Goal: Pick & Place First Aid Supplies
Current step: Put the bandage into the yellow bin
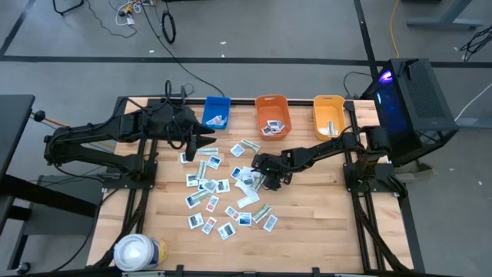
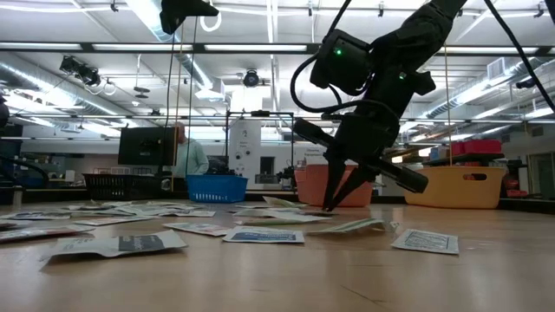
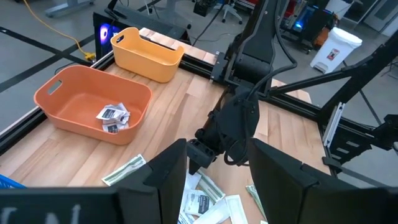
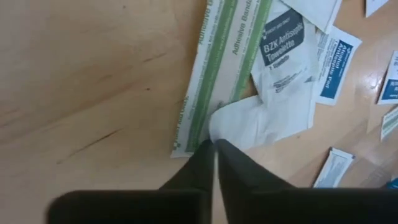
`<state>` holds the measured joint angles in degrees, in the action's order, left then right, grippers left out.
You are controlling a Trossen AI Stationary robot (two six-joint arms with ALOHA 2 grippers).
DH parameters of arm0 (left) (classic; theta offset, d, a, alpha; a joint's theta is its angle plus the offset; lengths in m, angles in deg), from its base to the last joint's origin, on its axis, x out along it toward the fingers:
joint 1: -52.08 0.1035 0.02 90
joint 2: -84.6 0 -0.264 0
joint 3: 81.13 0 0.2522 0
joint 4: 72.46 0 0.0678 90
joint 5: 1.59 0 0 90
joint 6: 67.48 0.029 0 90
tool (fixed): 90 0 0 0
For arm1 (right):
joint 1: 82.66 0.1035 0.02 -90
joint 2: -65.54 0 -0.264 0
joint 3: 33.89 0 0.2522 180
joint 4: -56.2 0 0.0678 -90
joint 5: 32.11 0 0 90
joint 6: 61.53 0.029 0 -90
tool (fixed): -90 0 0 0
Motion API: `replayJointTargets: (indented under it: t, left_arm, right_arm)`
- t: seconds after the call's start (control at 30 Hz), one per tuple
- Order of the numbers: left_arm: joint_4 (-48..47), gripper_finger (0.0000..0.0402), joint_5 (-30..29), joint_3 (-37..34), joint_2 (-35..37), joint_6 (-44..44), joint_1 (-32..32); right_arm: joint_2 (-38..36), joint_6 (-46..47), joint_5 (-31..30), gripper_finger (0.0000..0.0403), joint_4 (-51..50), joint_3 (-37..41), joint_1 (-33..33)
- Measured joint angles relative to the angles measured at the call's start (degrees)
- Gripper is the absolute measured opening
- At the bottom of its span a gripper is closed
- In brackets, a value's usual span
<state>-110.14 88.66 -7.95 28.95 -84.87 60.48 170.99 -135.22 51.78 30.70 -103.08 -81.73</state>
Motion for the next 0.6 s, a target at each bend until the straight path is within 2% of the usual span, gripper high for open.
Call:
replayJointTargets:
  t: [0.43, 0.6]
  left_arm:
    - [0.0, 0.0177, 0.0, 0.0, 0.0, 0.0, 0.0]
    - [0.0, 0.0177, -0.2, 0.0, 0.0, 0.0, 0.0]
  right_arm:
    - [-0.2, 1.4, -1.5, 0.0002, -0.1, 0.0, 0.3]
    - [-2.8, 4.1, -2.4, 0.0001, 0.3, 0.0, 1.3]
